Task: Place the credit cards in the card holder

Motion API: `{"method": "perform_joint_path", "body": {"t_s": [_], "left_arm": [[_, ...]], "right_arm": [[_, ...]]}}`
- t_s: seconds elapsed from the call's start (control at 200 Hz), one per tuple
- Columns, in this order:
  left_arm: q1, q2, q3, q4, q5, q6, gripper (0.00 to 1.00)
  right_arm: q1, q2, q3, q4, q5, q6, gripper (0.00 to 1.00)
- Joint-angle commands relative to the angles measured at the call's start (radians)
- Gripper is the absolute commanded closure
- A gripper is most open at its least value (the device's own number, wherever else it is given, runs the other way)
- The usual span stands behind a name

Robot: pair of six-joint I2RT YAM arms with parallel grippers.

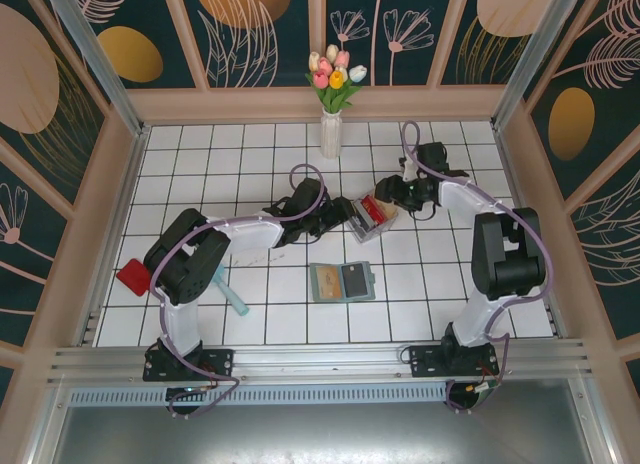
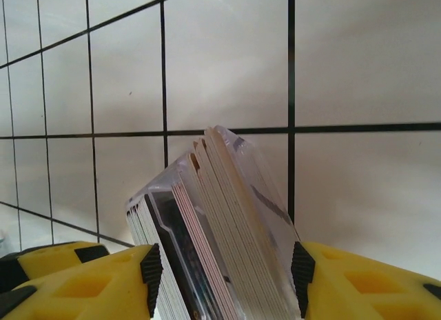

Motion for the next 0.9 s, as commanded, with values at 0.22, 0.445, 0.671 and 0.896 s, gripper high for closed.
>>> {"method": "perform_joint_path", "body": {"t_s": [0.22, 0.445, 0.671, 0.896], "left_arm": [[0.004, -0.010, -0.019, 0.023, 0.017, -0.001, 0.29], [0.004, 0.006, 0.001, 0.008, 0.012, 0.022, 0.31], [0.005, 0.054, 0.037, 0.000, 0.026, 0.038, 0.37], [0.005, 0.078, 0.043, 0.002, 0.026, 0.043, 0.47]], "right_arm": [[0.023, -0.117, -0.084, -0.007, -0.101, 0.029, 0.44], [0.050, -0.167, 0.002, -0.116, 0.282, -0.035, 0.42], [0.218, -0.202, 0.029, -0.096, 0.467, -0.089, 0.57], [0.312, -0.146, 0.035, -0.104, 0.527, -0.067, 0.67]]}}
